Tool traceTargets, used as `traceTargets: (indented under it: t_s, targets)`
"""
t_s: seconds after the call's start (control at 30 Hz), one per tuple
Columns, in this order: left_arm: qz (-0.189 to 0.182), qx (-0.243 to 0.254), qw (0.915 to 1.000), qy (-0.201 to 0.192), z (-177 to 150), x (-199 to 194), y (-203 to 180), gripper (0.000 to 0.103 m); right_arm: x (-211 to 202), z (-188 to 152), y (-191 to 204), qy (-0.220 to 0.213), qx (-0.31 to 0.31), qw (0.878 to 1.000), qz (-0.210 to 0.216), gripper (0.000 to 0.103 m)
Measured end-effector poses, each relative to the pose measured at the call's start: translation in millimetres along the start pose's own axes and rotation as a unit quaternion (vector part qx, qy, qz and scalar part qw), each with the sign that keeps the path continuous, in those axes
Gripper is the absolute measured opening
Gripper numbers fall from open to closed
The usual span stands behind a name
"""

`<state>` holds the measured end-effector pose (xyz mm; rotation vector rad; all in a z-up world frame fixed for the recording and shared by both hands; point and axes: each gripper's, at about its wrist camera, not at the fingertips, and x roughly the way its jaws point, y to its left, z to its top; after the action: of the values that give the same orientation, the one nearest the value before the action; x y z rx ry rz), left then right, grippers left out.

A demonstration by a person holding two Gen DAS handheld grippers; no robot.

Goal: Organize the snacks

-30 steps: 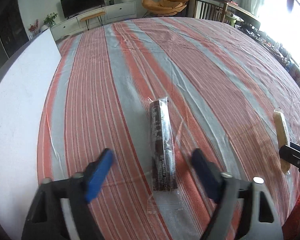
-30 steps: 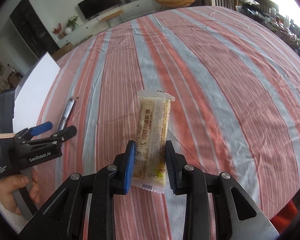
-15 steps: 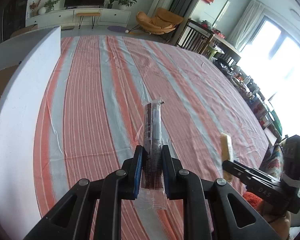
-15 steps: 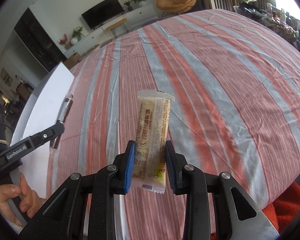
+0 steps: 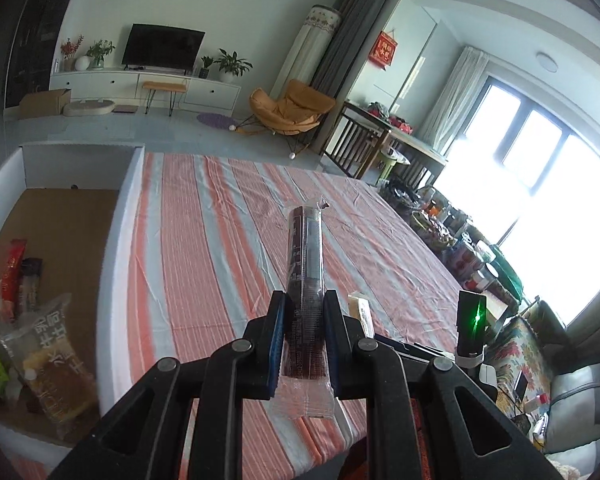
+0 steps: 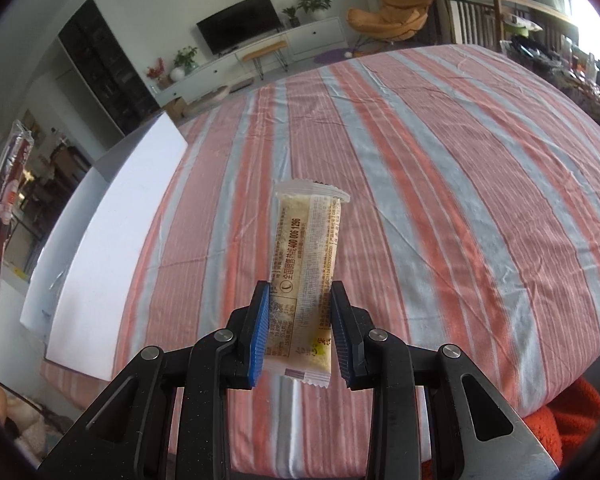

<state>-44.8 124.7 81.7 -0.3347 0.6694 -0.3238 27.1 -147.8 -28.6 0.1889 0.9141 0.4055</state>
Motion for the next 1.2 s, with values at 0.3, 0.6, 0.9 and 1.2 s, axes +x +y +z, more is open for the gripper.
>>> traceTargets:
  t_s: [0.3, 0.6, 0.9, 1.2]
  targets:
    - [0.111, -0.068, 0.99, -0.054, 13, -73, 103, 0.018, -17, 36, 120, -0.011, -0.093, 0.989, 0.112, 0.031]
    - [0.23, -0.114, 0.9655, -0.045, -13, -80, 201, 0.018, 27, 47, 248, 0.064, -0.171, 0.96, 0.211, 0.031]
    - [0.311, -0.108, 0.9422, -0.062, -24, -69, 224, 0.091, 77, 68, 280, 0.03, -0.177, 0.965, 0.193, 0.066]
    - [0.423, -0.024, 0.9048, -0.044, -17, -53, 184, 0.103, 46, 51, 254, 0.003, -0.204, 0.968, 0.147, 0.068]
